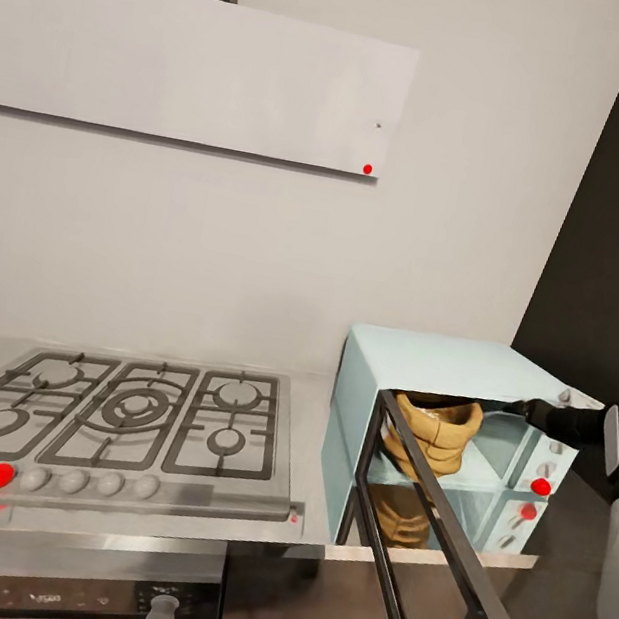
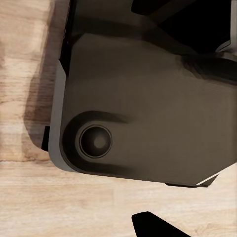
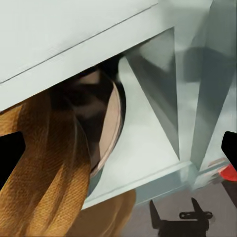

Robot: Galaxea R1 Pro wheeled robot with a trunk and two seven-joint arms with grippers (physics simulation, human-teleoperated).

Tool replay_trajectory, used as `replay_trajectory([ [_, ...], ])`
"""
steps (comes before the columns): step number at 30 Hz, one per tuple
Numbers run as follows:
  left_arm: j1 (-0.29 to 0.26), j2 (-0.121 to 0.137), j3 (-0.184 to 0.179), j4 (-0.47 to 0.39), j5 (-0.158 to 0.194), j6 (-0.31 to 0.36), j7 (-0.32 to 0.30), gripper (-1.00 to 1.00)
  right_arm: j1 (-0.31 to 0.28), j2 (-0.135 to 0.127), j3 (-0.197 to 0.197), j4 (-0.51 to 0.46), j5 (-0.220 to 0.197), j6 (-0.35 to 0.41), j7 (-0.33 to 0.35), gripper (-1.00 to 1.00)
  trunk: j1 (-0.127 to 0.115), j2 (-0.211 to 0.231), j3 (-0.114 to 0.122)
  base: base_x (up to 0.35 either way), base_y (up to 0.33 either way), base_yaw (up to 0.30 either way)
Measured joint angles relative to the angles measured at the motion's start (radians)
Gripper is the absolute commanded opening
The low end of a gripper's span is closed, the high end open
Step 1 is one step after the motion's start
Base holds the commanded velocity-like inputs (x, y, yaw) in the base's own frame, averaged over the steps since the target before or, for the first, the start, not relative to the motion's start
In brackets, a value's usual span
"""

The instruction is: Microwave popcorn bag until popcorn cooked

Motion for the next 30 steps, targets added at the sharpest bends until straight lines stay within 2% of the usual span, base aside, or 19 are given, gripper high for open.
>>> replay_trajectory([
  [5,0.000,0.000,0.000,0.000,-0.001,0.000,0.000,1.00,0.007,0.000,0.000,0.001,0.008,0.000,-0.001,1.00,0.000,0.000,0.000,-0.066,0.000,0.000],
  [14,0.000,-0.001,0.001,0.000,-0.001,-0.004,0.000,1.00,0.073,0.010,0.009,0.000,0.010,0.000,0.000,1.00,0.001,0.000,0.000,-0.311,0.000,0.000],
  [17,0.000,0.000,0.001,0.000,-0.001,-0.004,0.000,1.00,0.084,0.015,0.009,0.001,0.008,0.000,0.003,1.00,0.000,0.000,0.000,-0.094,0.000,0.000],
  [20,0.000,0.000,0.001,0.000,-0.001,-0.004,0.000,1.00,0.087,0.031,0.008,0.002,0.005,0.000,0.015,1.00,0.000,0.000,0.000,-0.015,0.000,0.000],
  [23,0.000,0.000,0.001,0.000,-0.001,-0.004,0.000,1.00,0.093,0.066,0.007,0.002,0.001,-0.118,0.039,1.00,0.000,0.000,0.000,-0.003,0.000,0.000],
  [26,0.000,0.000,0.001,0.000,-0.001,-0.004,0.000,1.00,0.135,0.095,0.007,0.004,0.000,-0.233,0.082,1.00,0.000,0.000,0.000,0.000,0.000,0.000],
  [28,0.000,0.000,0.001,0.000,-0.001,-0.004,0.000,1.00,0.159,0.111,0.007,0.004,0.005,-0.282,0.117,1.00,0.000,0.000,0.000,0.000,0.000,0.000],
  [30,0.000,0.000,0.000,0.000,-0.001,-0.004,0.000,1.00,0.170,0.116,0.007,0.003,0.009,-0.304,0.130,1.00,0.000,0.000,0.000,0.000,0.000,0.000],
])
